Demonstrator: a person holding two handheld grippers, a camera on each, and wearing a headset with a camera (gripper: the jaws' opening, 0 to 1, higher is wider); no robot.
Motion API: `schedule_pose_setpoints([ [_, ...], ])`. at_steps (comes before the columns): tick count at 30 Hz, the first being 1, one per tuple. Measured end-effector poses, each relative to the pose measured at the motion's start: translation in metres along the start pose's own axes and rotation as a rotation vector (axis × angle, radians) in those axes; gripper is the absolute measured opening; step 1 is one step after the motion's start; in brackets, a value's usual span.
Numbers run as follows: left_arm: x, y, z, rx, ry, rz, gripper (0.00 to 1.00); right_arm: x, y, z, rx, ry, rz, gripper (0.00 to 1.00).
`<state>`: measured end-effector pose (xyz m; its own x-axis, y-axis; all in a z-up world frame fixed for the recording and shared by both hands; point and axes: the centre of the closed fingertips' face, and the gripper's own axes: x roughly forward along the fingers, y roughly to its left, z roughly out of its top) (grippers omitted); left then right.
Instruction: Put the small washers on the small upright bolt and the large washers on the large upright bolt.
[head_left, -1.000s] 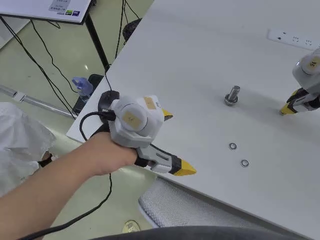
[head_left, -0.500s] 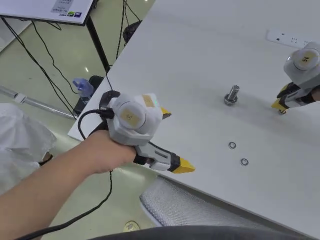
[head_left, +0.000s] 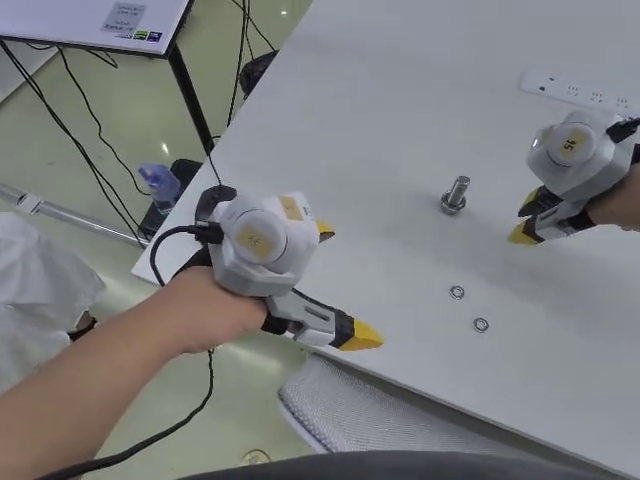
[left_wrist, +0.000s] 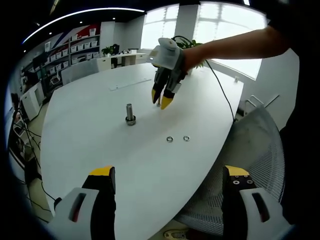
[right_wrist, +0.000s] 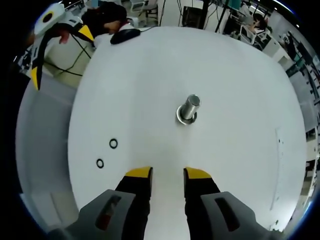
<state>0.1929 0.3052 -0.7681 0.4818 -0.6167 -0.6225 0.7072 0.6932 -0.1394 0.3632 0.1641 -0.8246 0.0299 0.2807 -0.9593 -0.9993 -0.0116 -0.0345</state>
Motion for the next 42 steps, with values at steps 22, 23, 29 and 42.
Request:
schedule_pose_setpoints([
  [22,0.003,-0.004,0.009,0.024,-0.015,-0.006,0.86,0.023,0.077,0.025,0.008,-0.051,0.070,0.28],
  [23,0.002,-0.005,0.009,0.026,-0.014,-0.006,0.86,0.026,0.081,0.026,0.003,-0.051,0.072,0.28],
  [29,0.002,-0.005,0.009,0.028,-0.009,-0.006,0.84,0.037,0.091,0.027,-0.035,-0.054,0.068,0.27],
  [42,0.001,-0.006,0.008,0.048,-0.004,-0.007,0.87,0.052,0.092,0.024,-0.072,-0.028,0.044,0.25],
])
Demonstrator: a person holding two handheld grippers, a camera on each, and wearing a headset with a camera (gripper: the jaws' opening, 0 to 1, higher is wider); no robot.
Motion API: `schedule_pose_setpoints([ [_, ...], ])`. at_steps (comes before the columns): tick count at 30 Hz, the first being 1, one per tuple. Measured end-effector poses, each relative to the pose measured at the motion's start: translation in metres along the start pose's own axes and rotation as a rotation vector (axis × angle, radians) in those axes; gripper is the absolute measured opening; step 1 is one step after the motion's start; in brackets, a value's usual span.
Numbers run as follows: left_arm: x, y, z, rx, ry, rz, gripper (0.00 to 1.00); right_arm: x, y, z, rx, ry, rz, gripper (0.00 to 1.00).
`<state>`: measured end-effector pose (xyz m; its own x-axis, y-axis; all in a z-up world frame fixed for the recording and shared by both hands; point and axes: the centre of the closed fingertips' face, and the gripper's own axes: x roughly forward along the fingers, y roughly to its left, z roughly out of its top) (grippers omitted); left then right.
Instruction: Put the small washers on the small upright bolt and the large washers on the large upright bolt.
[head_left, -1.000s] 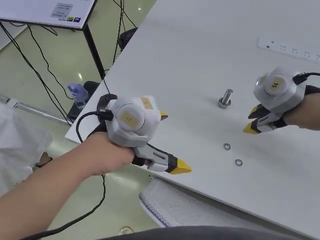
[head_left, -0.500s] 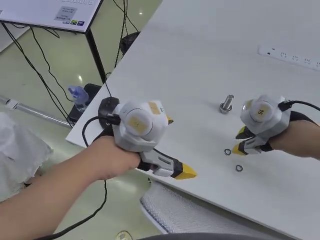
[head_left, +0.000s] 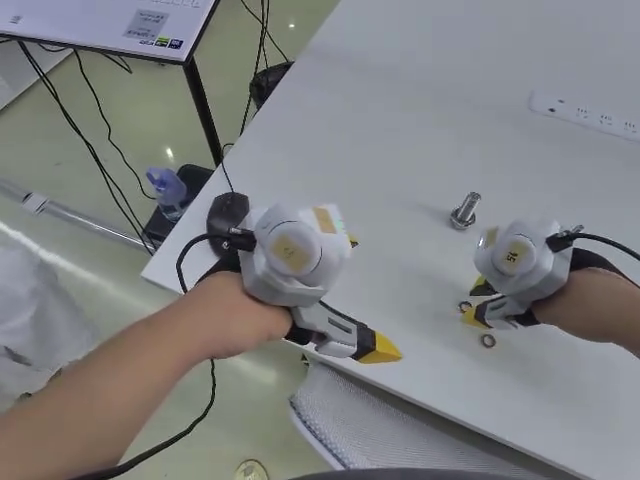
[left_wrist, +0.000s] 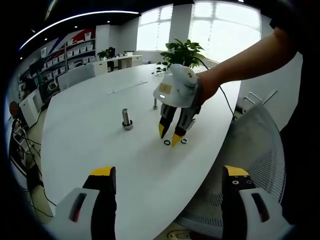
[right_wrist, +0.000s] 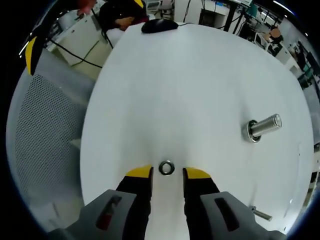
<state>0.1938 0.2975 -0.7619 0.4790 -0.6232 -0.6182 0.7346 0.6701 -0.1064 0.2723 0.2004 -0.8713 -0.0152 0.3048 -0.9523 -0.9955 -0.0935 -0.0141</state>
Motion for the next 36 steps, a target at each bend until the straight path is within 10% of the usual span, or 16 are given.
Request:
schedule_pose_setpoints([
  [36,0.0023,0.0013,0.0002,-0.004,-0.014,0.021,0.96,0.0063,-0.0025,-0.0065,0.042,0.061,-0.002,0.12],
])
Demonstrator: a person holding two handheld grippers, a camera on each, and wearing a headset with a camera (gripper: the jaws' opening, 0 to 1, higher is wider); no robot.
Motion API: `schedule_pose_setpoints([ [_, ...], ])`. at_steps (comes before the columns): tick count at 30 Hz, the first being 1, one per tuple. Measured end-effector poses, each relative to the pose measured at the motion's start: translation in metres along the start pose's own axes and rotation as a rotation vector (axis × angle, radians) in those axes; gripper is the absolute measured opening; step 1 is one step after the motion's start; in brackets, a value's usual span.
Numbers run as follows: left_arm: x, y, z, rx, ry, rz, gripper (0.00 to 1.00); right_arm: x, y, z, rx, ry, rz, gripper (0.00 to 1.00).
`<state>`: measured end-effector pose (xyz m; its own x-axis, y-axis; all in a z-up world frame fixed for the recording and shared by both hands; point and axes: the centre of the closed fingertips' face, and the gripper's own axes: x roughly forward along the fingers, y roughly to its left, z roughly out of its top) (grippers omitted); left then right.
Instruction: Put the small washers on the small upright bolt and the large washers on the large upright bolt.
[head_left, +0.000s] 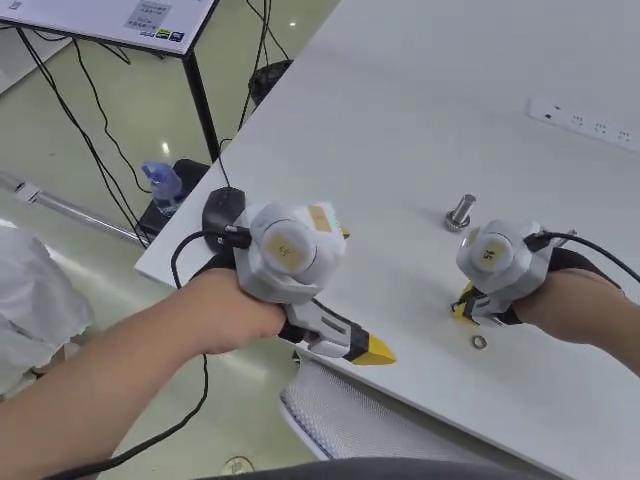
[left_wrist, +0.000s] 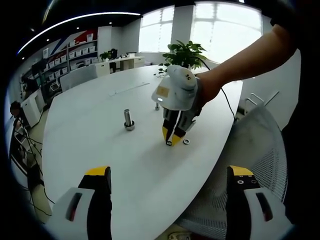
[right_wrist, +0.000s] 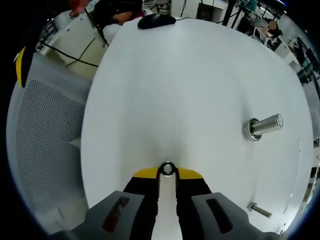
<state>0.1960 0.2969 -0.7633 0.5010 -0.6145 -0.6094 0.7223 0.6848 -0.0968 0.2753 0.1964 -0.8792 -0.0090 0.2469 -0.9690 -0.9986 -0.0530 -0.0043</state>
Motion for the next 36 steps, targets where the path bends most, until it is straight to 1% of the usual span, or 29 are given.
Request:
schedule_pose_setpoints([
  [2,0.000,-0.001,0.001,-0.003,-0.005,0.001,0.96,-0.002,0.001,-0.001,0.018,-0.009,0.003,0.12],
  [6,0.000,0.000,0.004,0.005,-0.012,0.008,0.94,-0.010,-0.002,-0.008,0.048,-0.019,-0.005,0.12],
  [10,0.001,0.001,0.003,0.001,-0.011,0.007,0.95,-0.025,-0.007,-0.023,0.083,-0.017,-0.020,0.12],
  [14,0.003,0.002,0.005,0.000,-0.017,0.011,0.97,-0.042,-0.018,-0.041,0.127,-0.018,-0.043,0.12],
  [17,0.009,0.003,0.005,-0.005,-0.017,0.007,0.98,-0.053,-0.026,-0.056,0.166,-0.023,-0.059,0.12],
  [19,0.010,0.002,0.006,-0.003,-0.017,0.007,0.98,-0.058,-0.030,-0.065,0.175,-0.017,-0.068,0.12],
  [21,0.012,0.002,0.009,-0.002,-0.032,0.006,0.99,-0.063,-0.034,-0.072,0.179,-0.013,-0.078,0.12],
  [24,0.014,0.003,0.008,-0.002,-0.033,0.013,0.99,-0.072,-0.041,-0.083,0.187,-0.007,-0.092,0.12],
  [26,0.014,0.003,0.008,-0.010,-0.035,0.014,0.99,-0.076,-0.045,-0.087,0.194,-0.006,-0.097,0.12],
  [29,0.014,0.003,0.005,-0.011,-0.021,0.019,0.99,-0.082,-0.052,-0.092,0.202,-0.008,-0.105,0.12],
  [32,0.012,0.003,0.004,-0.018,-0.021,0.026,0.99,-0.088,-0.064,-0.095,0.220,-0.017,-0.120,0.12],
  [36,0.009,0.004,0.003,-0.014,-0.024,0.025,0.99,-0.094,-0.079,-0.093,0.240,-0.030,-0.136,0.12],
])
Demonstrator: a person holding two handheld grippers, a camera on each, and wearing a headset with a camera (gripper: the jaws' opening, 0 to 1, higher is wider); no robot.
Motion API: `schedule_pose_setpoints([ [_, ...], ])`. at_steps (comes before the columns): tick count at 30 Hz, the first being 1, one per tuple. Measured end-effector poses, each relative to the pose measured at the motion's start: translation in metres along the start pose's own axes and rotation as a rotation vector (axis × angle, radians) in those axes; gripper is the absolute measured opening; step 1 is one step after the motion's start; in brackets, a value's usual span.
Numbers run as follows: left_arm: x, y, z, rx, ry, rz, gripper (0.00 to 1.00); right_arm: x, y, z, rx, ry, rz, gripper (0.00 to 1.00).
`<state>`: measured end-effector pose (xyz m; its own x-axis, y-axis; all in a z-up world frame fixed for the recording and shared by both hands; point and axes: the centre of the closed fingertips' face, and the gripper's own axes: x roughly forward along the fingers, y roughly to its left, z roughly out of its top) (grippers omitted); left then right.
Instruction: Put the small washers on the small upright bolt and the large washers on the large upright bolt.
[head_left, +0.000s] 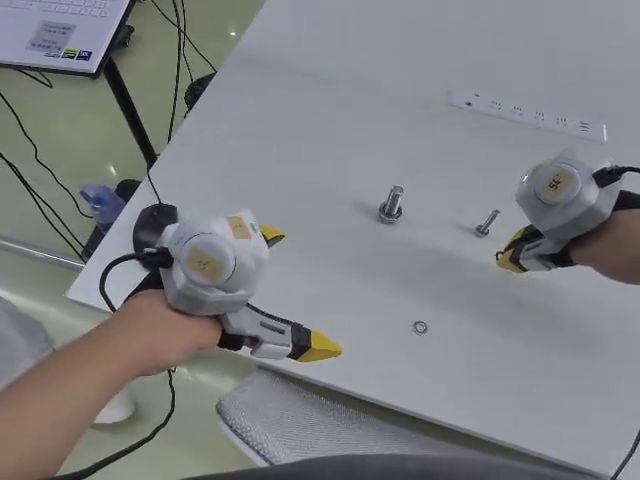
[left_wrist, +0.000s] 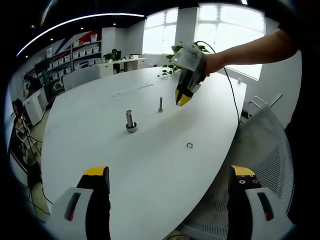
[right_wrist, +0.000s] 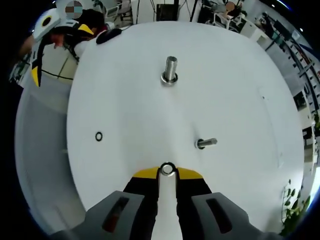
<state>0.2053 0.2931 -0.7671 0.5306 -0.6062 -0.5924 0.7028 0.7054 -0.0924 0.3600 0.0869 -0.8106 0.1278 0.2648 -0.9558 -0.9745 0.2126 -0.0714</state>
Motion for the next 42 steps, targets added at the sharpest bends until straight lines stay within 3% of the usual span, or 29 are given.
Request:
schedule_pose_setpoints([
  [6,0.002,0.001,-0.005,-0.004,0.024,-0.009,0.99,-0.003,-0.020,0.010,0.029,-0.017,-0.022,0.12],
  [23,0.003,0.007,-0.001,0.005,0.019,-0.010,0.97,-0.001,-0.058,0.025,0.024,-0.028,-0.067,0.13],
  [42,0.001,0.012,-0.009,-0.018,0.026,0.000,0.93,0.015,-0.069,0.023,0.010,0.006,-0.055,0.12],
])
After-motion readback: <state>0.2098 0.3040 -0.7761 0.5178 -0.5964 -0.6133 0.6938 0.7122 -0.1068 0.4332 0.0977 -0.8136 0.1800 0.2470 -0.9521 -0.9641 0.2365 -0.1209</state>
